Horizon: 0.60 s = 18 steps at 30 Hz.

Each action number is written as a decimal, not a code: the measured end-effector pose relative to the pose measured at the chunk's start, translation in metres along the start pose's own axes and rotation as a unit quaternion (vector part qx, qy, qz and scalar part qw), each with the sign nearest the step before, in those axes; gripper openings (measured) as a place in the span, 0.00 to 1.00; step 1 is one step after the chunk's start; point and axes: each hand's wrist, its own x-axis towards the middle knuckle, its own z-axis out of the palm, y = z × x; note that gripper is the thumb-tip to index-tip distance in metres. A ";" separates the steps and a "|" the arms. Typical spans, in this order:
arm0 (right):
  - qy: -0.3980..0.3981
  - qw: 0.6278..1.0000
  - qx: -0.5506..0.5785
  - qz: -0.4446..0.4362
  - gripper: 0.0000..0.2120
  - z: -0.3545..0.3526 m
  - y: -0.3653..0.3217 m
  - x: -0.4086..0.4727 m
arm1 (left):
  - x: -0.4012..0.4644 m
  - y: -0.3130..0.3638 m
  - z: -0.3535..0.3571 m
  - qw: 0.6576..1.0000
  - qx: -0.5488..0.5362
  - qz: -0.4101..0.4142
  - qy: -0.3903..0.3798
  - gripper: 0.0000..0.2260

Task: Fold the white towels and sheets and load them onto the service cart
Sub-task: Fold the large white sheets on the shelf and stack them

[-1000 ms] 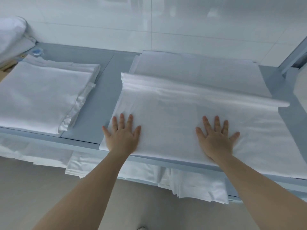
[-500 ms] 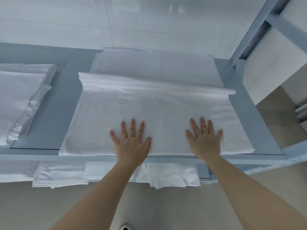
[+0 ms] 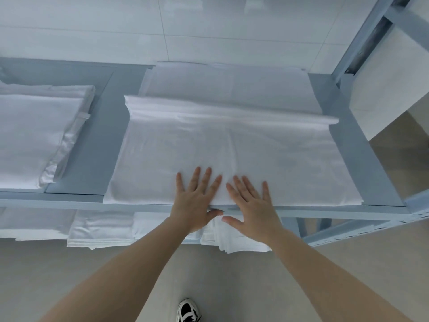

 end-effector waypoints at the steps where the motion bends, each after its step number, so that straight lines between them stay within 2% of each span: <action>1: 0.025 1.000 -0.009 -0.010 0.36 0.002 -0.007 0.001 | -0.002 -0.002 -0.001 1.000 0.008 0.007 0.002 0.38; 6: 0.133 0.990 -0.043 0.006 0.32 0.007 -0.016 0.000 | -0.015 -0.015 -0.005 1.000 0.005 0.019 0.021 0.35; 9: 0.145 0.989 -0.033 -0.002 0.31 0.009 -0.017 0.000 | -0.026 -0.037 -0.001 1.000 -0.013 -0.023 0.014 0.36; 14: 0.161 0.987 -0.009 0.003 0.26 0.015 -0.018 -0.001 | -0.073 -0.110 0.011 0.990 -0.034 -0.134 0.013 0.36; 16: 0.163 0.987 -0.007 0.002 0.22 0.017 -0.020 -0.002 | -0.085 -0.127 0.012 0.988 -0.046 -0.146 0.021 0.36; 18: 0.164 0.986 -0.002 0.005 0.23 0.018 -0.024 -0.004 | -0.087 -0.129 0.011 0.986 -0.053 -0.155 0.011 0.35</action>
